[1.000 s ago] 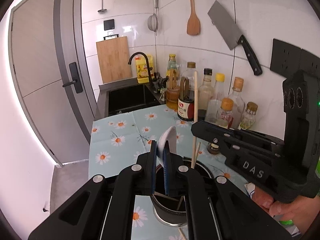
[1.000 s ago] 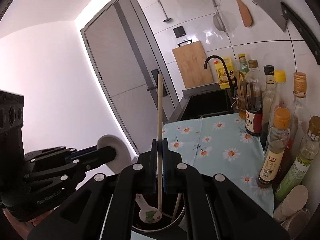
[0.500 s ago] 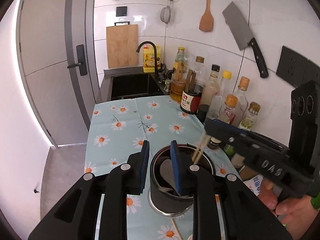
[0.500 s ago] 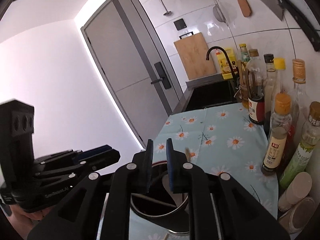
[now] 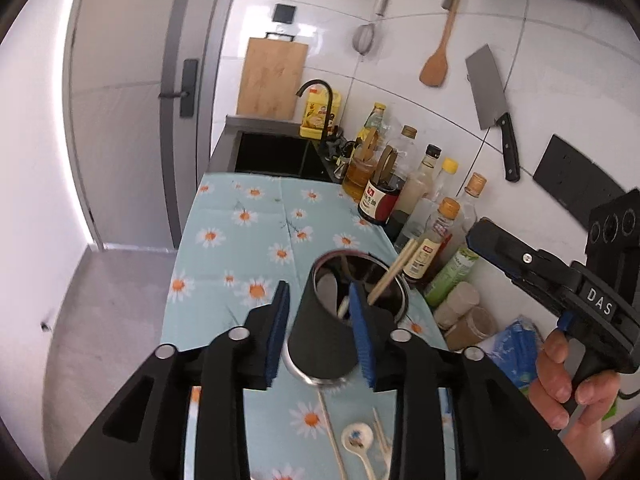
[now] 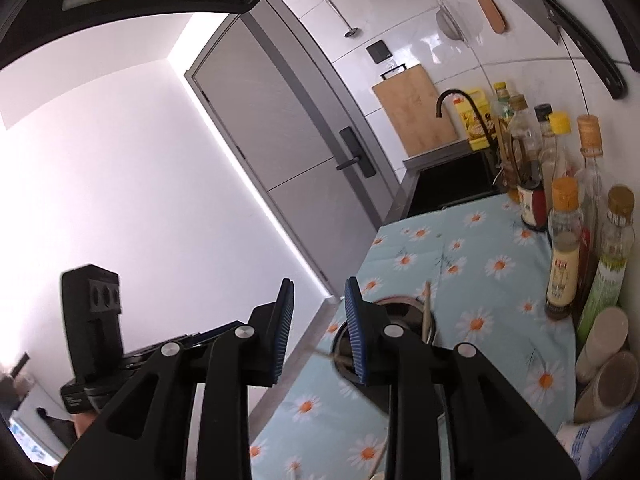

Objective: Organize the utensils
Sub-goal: 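Move the left gripper back to the table and grasp a chopstick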

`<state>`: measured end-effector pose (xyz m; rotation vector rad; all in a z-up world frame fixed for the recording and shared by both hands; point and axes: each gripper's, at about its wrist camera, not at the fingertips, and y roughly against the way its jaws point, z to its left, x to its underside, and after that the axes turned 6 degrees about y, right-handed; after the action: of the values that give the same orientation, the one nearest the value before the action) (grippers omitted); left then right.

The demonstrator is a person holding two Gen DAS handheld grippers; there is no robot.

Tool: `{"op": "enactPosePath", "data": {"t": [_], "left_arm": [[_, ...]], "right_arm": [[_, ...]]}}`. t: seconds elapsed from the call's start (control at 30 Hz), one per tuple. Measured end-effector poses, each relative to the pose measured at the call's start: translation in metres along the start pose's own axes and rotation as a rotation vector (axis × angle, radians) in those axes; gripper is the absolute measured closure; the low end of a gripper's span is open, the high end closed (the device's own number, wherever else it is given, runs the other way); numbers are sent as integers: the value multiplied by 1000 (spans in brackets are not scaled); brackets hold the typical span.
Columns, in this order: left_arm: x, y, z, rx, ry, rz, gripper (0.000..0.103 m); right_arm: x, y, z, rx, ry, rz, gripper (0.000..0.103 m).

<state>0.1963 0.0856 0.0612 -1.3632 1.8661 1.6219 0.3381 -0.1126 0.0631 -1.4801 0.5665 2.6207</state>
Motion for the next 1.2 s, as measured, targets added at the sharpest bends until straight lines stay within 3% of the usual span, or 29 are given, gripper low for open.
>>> {"op": "enactPosePath", "data": {"t": [0.07,0.23,0.4,0.5,0.73,1.0,1.2], "left_arm": [[12,7,4,-5,24,21,72],[46,17,22,-21,133,96,72],[90,9,51,-2,290,219,69],[113,-1,63,-28,343,290,69],[156,-13,83,-96,439,415,65],[179,-27,95,-201,552,520,64],[180,-53,93,-295,542,609,64]], "right_arm": [[8,5,1,-43,-42,45,58],[37,18,-4,-101,-151,169,57],[64,26,-8,-90,-185,222,57],[85,24,-13,-46,-194,277,57],[126,14,-30,-47,-259,358,57],[143,5,-35,-47,-278,392,57],[149,-5,-35,-82,-289,421,57]]}}
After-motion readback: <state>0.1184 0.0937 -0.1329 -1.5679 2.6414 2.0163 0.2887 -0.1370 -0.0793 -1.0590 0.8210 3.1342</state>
